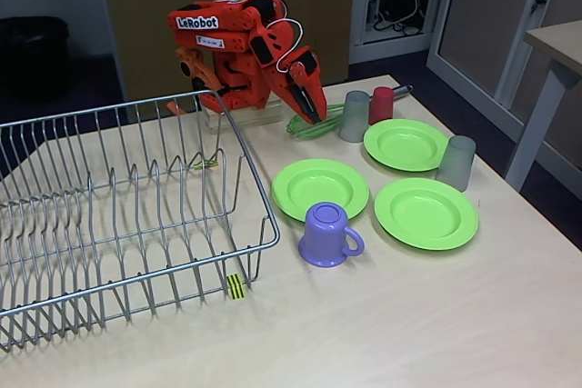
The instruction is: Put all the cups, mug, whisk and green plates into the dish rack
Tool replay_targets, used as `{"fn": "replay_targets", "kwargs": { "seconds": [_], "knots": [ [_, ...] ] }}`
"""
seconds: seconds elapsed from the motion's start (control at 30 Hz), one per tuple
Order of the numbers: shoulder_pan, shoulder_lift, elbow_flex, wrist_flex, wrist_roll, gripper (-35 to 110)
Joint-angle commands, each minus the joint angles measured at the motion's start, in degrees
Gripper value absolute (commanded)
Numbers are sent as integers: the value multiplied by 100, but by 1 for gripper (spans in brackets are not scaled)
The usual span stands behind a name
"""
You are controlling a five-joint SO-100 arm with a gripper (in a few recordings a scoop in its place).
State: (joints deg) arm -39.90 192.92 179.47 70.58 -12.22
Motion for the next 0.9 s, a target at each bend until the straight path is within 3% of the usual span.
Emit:
{"fn": "replay_targets", "kwargs": {
  "seconds": [0.0,0.33,0.43,0.63,0.8,0.87],
  "knots": [
    [-53,105,44,62,-18,0],
    [-44,132,44,70,176,0],
    [-114,132,44,70,-387,0],
    [53,26,-703,281,-396,0],
    [132,-1600,-2355,413,-396,7],
    [105,-2619,-3085,404,-879,8]
  ]
}}
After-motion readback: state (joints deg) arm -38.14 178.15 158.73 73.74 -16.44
